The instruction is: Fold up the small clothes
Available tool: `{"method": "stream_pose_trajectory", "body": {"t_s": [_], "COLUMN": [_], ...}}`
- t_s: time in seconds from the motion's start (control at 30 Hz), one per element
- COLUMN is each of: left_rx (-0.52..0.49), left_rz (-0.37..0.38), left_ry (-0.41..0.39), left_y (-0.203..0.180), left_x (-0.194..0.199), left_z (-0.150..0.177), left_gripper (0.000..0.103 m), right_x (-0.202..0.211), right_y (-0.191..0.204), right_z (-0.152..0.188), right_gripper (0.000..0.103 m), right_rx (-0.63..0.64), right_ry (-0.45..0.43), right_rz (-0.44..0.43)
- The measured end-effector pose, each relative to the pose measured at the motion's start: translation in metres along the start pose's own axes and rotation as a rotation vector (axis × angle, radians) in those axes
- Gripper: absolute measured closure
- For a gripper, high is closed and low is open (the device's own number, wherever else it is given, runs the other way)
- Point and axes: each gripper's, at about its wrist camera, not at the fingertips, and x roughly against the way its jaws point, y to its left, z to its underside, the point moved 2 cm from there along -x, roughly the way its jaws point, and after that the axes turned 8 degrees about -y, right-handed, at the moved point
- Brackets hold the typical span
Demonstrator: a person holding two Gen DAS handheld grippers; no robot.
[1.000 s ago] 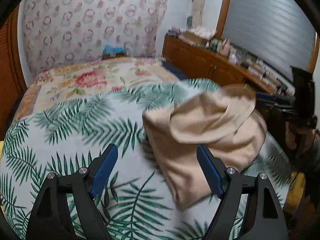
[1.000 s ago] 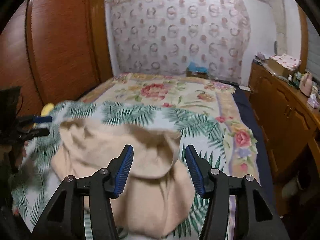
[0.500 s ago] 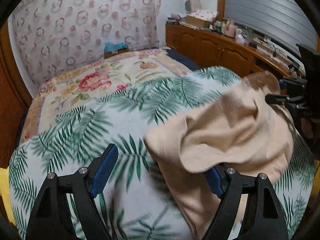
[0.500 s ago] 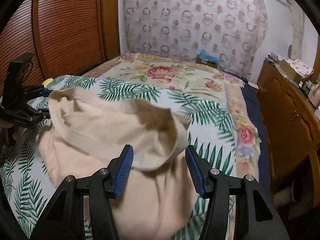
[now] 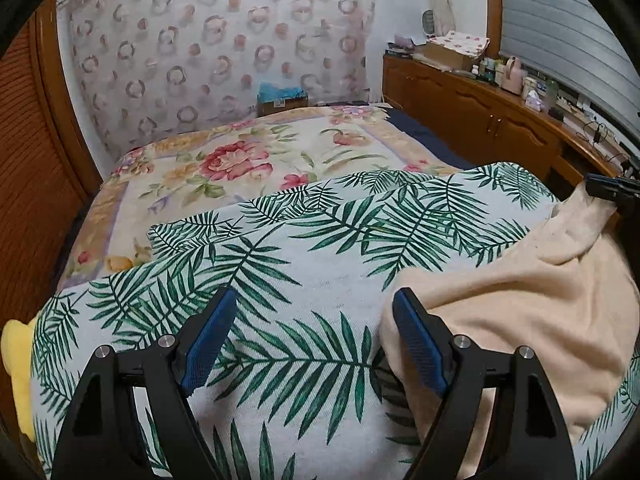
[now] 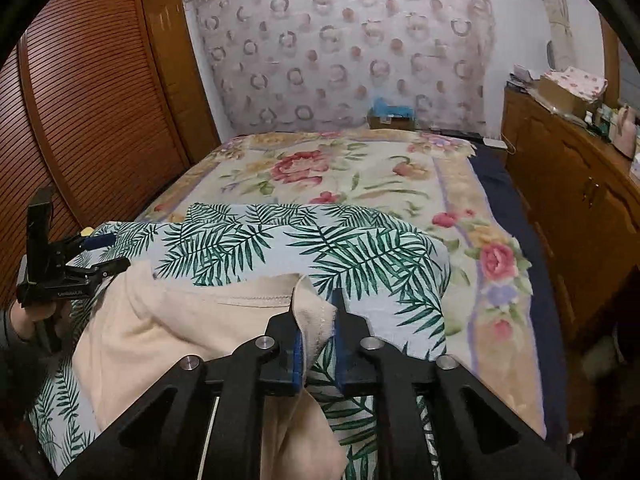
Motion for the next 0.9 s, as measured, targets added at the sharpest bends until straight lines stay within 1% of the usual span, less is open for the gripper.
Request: {"method": "stream_pose_trajectory", "body": {"t_s": [0.03, 0.1, 0.13, 0.27, 0.37, 0.4, 0.47, 0.5, 0.57, 0.6, 0.67, 0.7, 0.73, 0.77, 0.87, 0.9], "left_rx": [0.002, 0.003, 0.002, -0.007, -0.011, -0.007, 0.012, 0.019, 0.035, 0.04, 0.041, 0.039, 0.034, 0.029, 0.025, 0.029], "left_rz": [0.005, 0.019, 0.027, 0.061, 0.096, 0.11, 0.157, 0.17, 0.201, 0.211, 0.231, 0.238, 0.246, 0.246, 0.224, 0.214], "left_ry": [-0.006, -0.016, -0.019, -0.026, -0.015, -0.009, 0.018, 0.029, 0.061, 0.07, 0.075, 0.077, 0.078, 0.076, 0.048, 0.037], "left_y": [0.0, -0.001, -0.002, -0.011, -0.018, -0.018, -0.02, -0.021, -0.021, -0.021, -0.024, -0.025, -0.027, -0.028, -0.029, -0.028], "left_x": [0.003, 0.007, 0.009, 0.013, 0.008, 0.007, -0.001, -0.003, -0.012, -0.015, -0.018, -0.019, -0.019, -0.019, -0.013, -0.012], "left_z": [0.0, 0.0, -0.001, -0.002, -0.001, 0.0, 0.0, 0.0, -0.001, -0.001, -0.001, -0.002, -0.002, -0.001, -0.002, -0.002], "left_gripper": [0.021, 0.021, 0.021, 0.021, 0.021, 0.023, 0.035, 0.037, 0.048, 0.051, 0.07, 0.076, 0.09, 0.094, 0.096, 0.096], "right_x": [0.002, 0.008, 0.011, 0.022, 0.027, 0.027, 0.024, 0.026, 0.022, 0.019, 0.013, 0.01, 0.007, 0.002, -0.011, -0.014], "right_y": [0.002, 0.006, 0.005, 0.012, 0.02, 0.022, 0.026, 0.024, 0.027, 0.028, 0.028, 0.028, 0.027, 0.026, 0.024, 0.023], "right_z": [0.0, 0.001, 0.0, -0.002, 0.009, 0.013, 0.023, 0.026, 0.034, 0.039, 0.044, 0.044, 0.043, 0.042, 0.033, 0.028], "right_gripper": [0.071, 0.049, 0.046, 0.045, 0.045, 0.045, 0.045, 0.045, 0.045, 0.045, 0.045, 0.045, 0.045, 0.045, 0.045, 0.062], "right_rx": [0.008, 0.005, 0.0, 0.016, 0.031, 0.044, 0.064, 0.072, 0.095, 0.106, 0.117, 0.117, 0.117, 0.115, 0.096, 0.085], "right_ry": [-0.005, -0.015, -0.023, -0.068, -0.081, -0.068, -0.022, 0.0, 0.028, 0.052, 0.079, 0.09, 0.098, 0.104, 0.098, 0.09], "right_rz": [0.012, 0.026, 0.029, 0.057, 0.002, -0.012, -0.05, -0.063, -0.072, -0.078, -0.081, -0.079, -0.078, -0.077, -0.079, -0.082]}}
